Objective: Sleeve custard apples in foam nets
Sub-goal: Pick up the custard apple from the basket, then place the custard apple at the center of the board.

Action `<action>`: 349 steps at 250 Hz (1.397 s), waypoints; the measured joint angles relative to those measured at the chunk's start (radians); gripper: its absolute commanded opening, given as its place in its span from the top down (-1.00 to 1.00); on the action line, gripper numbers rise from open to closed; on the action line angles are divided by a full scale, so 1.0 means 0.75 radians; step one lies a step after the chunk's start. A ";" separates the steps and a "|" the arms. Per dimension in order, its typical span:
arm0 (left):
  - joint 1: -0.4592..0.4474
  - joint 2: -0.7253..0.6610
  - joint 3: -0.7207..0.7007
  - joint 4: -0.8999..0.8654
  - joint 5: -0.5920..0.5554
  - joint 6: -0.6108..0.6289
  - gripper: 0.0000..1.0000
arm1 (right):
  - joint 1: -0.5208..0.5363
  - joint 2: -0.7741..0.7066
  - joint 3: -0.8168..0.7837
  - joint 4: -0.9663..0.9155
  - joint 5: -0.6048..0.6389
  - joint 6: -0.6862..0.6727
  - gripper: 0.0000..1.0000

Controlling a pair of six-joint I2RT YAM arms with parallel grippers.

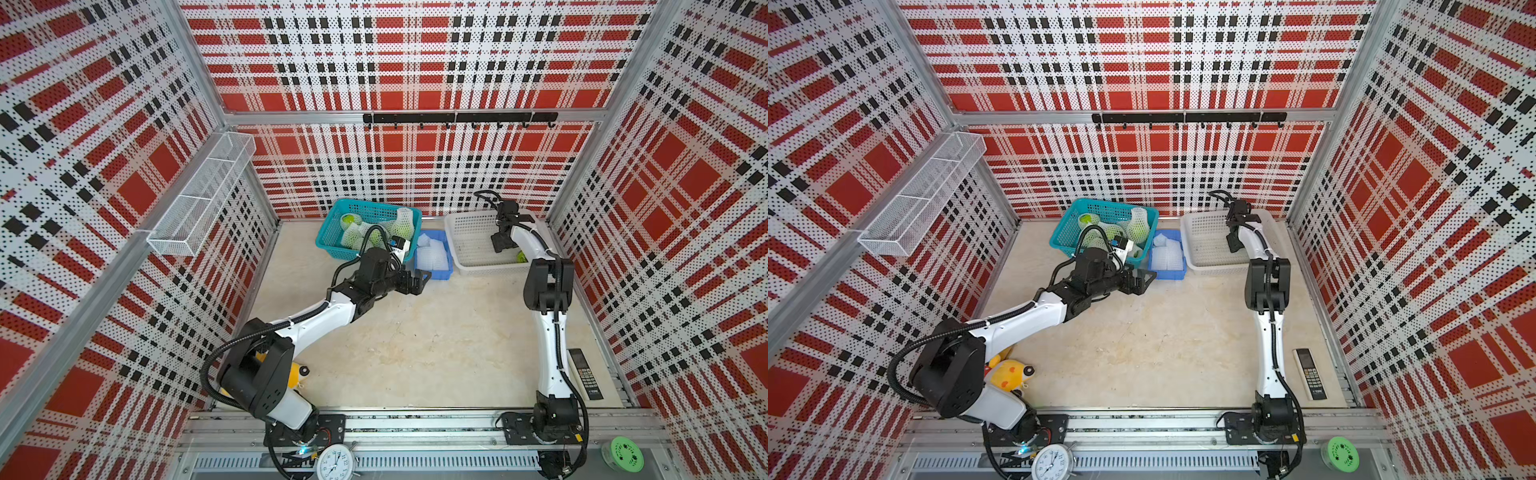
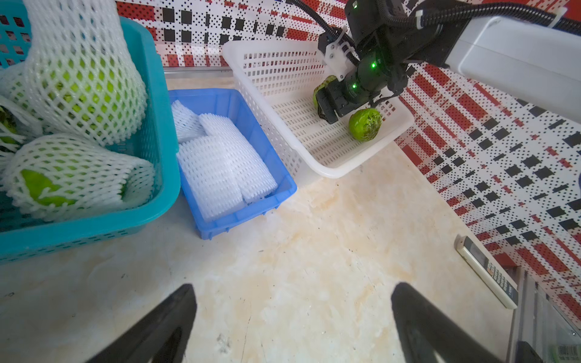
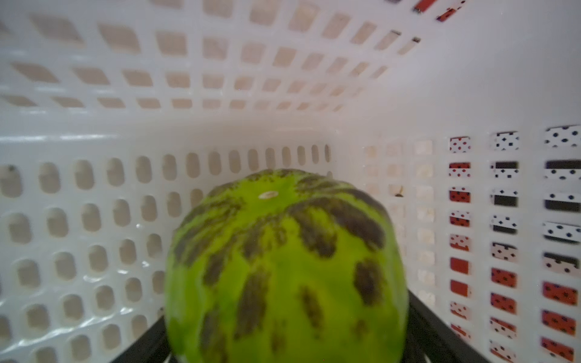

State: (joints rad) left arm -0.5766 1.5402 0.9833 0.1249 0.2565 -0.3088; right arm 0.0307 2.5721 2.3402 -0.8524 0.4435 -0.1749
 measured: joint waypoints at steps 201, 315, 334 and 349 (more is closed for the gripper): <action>0.018 0.013 0.046 -0.076 -0.007 0.007 -0.99 | -0.021 0.002 0.013 0.139 -0.163 0.175 -0.15; 0.017 -0.293 0.061 -0.183 -0.158 0.110 -0.99 | 0.179 -0.716 -0.549 0.287 -0.175 0.190 -0.14; 0.017 -0.406 0.030 -0.197 -0.193 0.127 -0.99 | 0.264 -0.907 -0.695 0.318 -0.165 0.204 -0.13; 0.018 -0.495 -0.004 -0.210 -0.221 0.143 -0.99 | 0.333 -1.042 -0.820 0.336 -0.178 0.229 -0.13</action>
State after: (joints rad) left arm -0.5629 1.1687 0.9802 -0.0322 0.0910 -0.2012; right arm 0.2806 1.7908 1.7248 -0.6003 0.3099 -0.0029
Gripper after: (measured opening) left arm 0.994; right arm 0.775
